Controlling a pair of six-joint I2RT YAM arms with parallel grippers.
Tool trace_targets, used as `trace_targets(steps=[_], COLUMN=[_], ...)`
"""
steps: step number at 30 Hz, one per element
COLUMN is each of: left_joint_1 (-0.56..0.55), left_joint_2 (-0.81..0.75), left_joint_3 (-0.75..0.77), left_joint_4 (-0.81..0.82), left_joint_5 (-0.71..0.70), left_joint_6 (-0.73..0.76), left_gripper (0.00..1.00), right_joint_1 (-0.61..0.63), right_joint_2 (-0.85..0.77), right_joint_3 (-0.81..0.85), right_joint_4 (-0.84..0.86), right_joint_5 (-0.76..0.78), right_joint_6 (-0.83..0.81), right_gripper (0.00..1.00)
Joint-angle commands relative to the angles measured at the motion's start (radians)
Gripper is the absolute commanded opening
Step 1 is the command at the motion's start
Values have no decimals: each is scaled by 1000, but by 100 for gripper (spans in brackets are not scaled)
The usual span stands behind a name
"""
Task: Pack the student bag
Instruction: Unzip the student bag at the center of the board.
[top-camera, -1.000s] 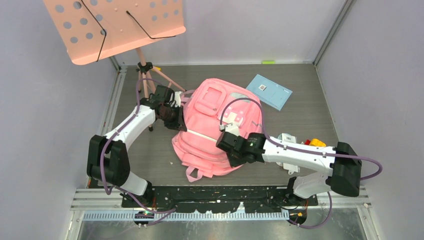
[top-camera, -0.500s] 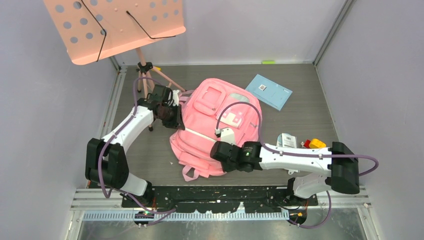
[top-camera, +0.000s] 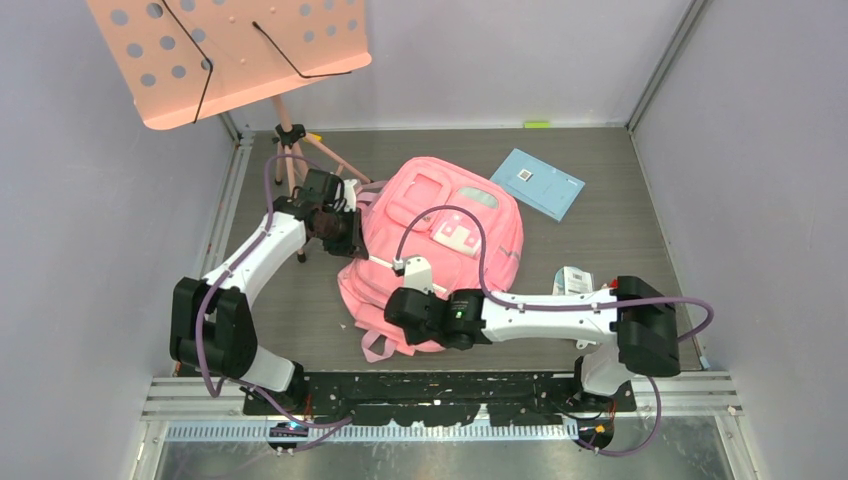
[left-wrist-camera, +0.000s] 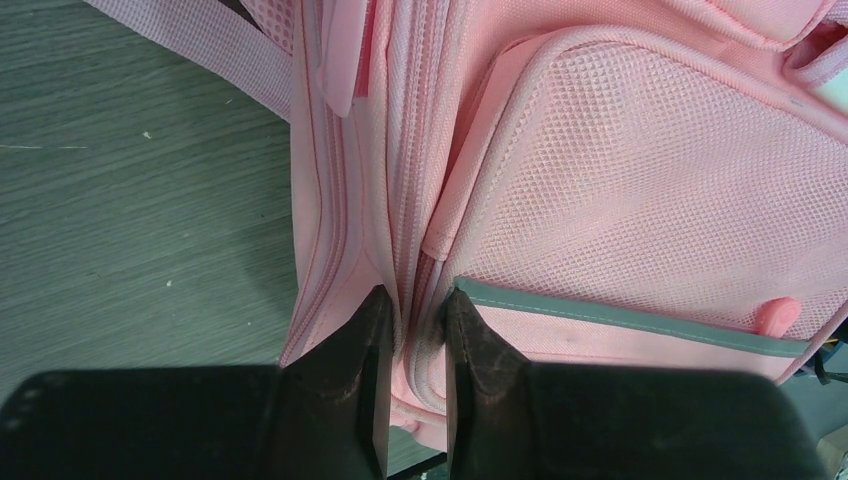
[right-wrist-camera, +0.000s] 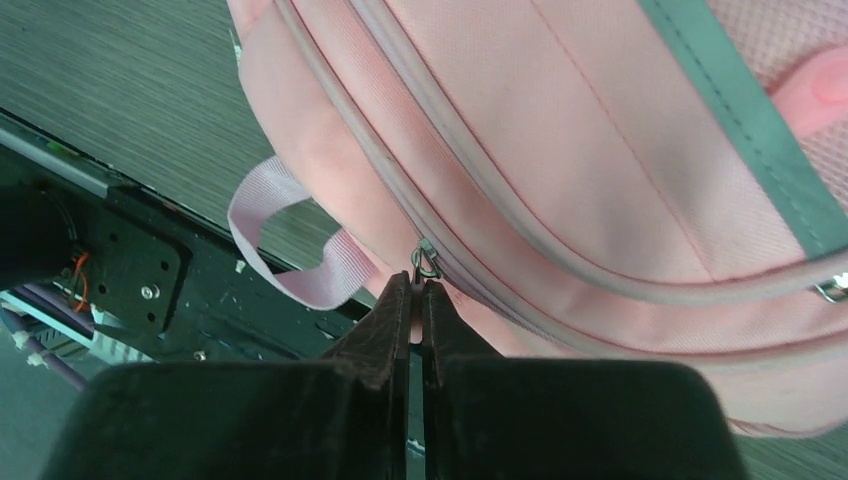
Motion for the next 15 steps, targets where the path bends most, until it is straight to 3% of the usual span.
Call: trace_targets(steps=[1,15], left_joint_1=[-4,-4], left_joint_2=[-40,-38], left_joint_3=[-2,0], left_joint_4=[6,2], left_joint_5=[30,28], left_joint_6=[-35,-33], left_gripper=[0,0], right_joint_1=[11,-33], right_joint_2=[58,365], right_joint_3=[92,347], right_joint_4=[183,268], right_joint_5=[49,58], right_joint_6=[20,-58], right_gripper=[1,0])
